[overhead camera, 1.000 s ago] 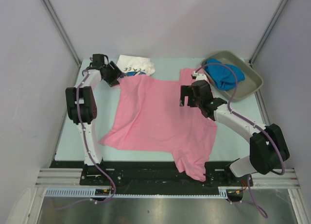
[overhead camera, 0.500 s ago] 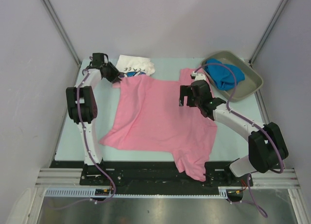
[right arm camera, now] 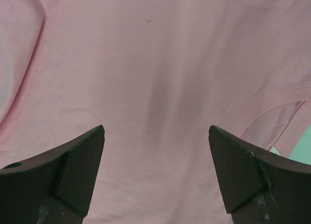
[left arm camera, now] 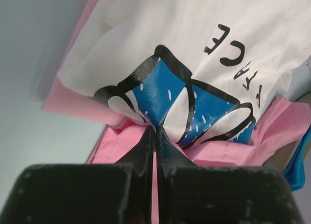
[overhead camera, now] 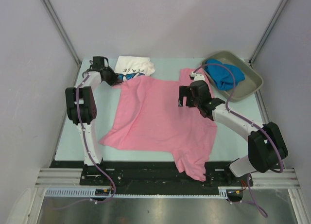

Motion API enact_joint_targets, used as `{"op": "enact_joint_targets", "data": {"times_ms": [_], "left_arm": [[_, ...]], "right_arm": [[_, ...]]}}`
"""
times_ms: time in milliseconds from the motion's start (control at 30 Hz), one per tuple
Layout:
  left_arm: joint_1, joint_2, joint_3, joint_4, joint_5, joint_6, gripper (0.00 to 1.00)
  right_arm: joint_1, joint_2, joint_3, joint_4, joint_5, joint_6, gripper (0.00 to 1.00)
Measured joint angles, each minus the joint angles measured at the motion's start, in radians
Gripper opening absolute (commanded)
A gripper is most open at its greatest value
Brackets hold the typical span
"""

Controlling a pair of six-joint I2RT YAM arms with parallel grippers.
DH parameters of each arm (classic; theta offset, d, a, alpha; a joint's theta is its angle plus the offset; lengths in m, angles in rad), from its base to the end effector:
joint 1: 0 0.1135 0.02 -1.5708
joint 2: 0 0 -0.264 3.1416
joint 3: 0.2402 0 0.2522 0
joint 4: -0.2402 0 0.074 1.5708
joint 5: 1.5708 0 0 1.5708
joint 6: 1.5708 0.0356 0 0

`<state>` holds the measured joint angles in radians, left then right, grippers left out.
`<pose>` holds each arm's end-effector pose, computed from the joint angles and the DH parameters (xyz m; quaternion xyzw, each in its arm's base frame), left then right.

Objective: Fold and stack the t-shirts
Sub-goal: Flatten the tshirt out

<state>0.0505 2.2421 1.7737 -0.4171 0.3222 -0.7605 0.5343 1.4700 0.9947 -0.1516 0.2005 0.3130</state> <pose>0.4980 0.0139 0.1797 -0.3172 0.8755 -0.2569 0.2584 0.2849 0.1604 0.2535 -0.0526 0.8858 0.1047 0.4490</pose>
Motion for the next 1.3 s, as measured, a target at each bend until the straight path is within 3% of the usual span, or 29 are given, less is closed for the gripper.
{"op": "enact_joint_targets", "data": {"times_ms": [267, 667, 767, 867, 1100, 1300], "left_arm": [[0.045, -0.135, -0.093, -0.018, 0.001, 0.0, 0.0], [0.091, -0.153, -0.023, -0.066, -0.008, 0.001, 0.02], [0.089, -0.123, 0.004, -0.07, -0.017, 0.001, 0.15], [0.089, -0.106, 0.013, -0.087, -0.038, 0.004, 1.0], [0.083, -0.193, -0.074, -0.127, -0.135, 0.018, 1.0], [0.002, -0.624, -0.449, -0.143, -0.206, 0.06, 1.0]], "right_arm": [[0.003, 0.0, 0.0, 0.006, -0.001, 0.0, 0.93], [0.003, 0.0, 0.0, 0.008, -0.003, 0.0, 0.93], [0.002, 0.0, 0.0, 0.008, 0.002, 0.0, 0.94], [-0.001, 0.0, 0.0, 0.008, 0.016, 0.0, 0.98], [0.003, -0.027, 0.0, -0.026, 0.093, 0.008, 1.0], [0.12, -0.139, 0.0, -0.196, 0.275, 0.061, 1.0]]}}
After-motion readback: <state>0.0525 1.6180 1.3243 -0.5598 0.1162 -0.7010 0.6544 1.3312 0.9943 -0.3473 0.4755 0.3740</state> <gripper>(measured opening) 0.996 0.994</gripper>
